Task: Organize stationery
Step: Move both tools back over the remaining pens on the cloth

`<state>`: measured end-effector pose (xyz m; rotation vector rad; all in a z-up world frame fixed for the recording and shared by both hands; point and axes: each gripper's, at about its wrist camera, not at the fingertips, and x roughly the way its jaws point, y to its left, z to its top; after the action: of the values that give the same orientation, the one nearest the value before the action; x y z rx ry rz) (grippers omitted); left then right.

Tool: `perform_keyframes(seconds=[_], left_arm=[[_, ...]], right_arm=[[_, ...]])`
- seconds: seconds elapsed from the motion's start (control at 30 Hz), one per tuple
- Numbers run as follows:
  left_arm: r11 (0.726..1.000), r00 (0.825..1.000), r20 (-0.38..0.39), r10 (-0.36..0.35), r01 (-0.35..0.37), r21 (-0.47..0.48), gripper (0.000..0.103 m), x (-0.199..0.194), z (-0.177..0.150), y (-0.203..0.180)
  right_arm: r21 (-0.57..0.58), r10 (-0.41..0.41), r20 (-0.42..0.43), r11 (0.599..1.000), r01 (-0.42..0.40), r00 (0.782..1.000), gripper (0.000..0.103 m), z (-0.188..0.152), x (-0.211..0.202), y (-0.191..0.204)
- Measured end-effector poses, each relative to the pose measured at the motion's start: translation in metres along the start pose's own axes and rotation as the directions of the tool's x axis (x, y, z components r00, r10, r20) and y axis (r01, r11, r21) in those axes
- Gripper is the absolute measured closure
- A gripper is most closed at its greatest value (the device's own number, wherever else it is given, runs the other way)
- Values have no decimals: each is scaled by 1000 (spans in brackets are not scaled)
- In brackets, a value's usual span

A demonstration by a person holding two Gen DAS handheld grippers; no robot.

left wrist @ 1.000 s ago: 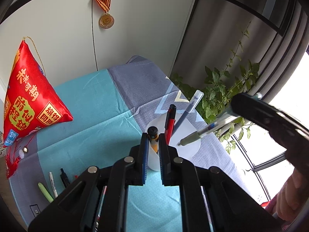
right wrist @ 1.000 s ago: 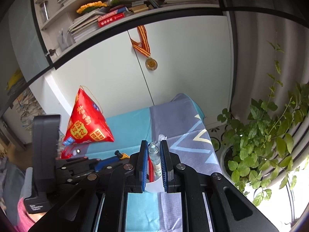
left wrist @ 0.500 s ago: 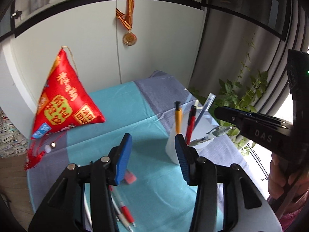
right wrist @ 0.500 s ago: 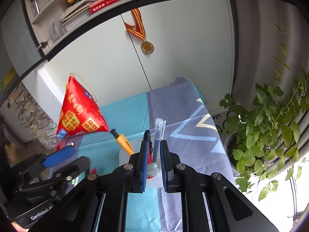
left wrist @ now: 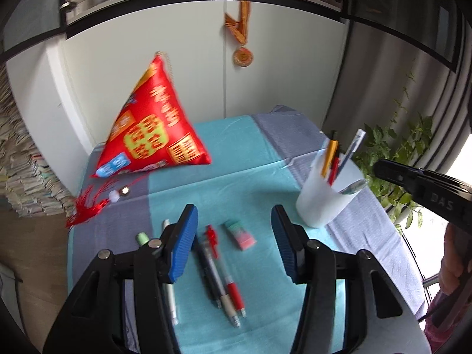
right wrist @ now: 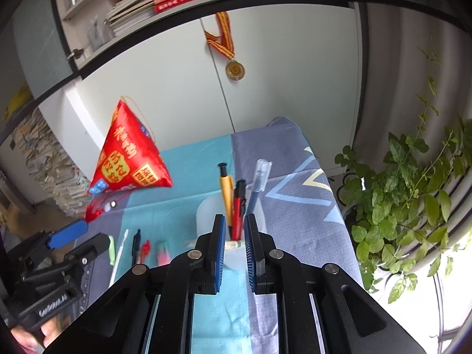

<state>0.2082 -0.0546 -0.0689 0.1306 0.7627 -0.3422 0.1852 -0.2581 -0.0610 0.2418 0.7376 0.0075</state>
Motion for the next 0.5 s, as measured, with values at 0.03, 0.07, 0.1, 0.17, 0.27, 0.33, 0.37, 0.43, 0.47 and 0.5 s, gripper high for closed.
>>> perform_keyframes(seconds=[0.03, 0.07, 0.1, 0.17, 0.27, 0.33, 0.37, 0.43, 0.47, 0.5], left_arm=[[1000, 1000, -5, 12, -12, -18, 53, -2, -4, 8], [999, 1000, -10, 19, -20, -32, 53, -3, -8, 13], [998, 1000, -17, 27, -27, -48, 53, -4, -12, 18], [996, 999, -33, 37, -40, -79, 53, -7, -21, 29], [994, 997, -57, 46, -52, -98, 54, -9, -33, 39], [993, 996, -76, 46, -53, -104, 55, -10, -41, 42], [993, 996, -84, 43, -52, -108, 55, -11, -45, 44], [992, 994, -95, 45, -55, -115, 55, -12, -54, 48], [991, 994, -101, 47, -59, -117, 56, -13, -58, 50], [991, 993, -106, 47, -59, -118, 57, -13, -61, 53]], right_arm=[[-15, -2, -3, 1000, 2, 1000, 89, -2, -2, 5], [-32, -5, -6, 999, 5, 1000, 89, -4, -4, 9], [-47, -5, -7, 999, 5, 1000, 89, -6, -6, 14], [-82, 11, -8, 997, -11, 1000, 89, -11, -9, 24], [-141, 37, -7, 989, -37, 999, 89, -20, -12, 40], [-183, 56, -18, 981, -58, 998, 89, -27, -10, 54], [-199, 67, -26, 977, -71, 997, 89, -31, -9, 60], [-227, 95, -54, 968, -105, 994, 89, -41, -3, 73], [-238, 106, -76, 964, -121, 991, 89, -46, 2, 80], [-248, 112, -98, 959, -133, 989, 89, -51, 8, 86]])
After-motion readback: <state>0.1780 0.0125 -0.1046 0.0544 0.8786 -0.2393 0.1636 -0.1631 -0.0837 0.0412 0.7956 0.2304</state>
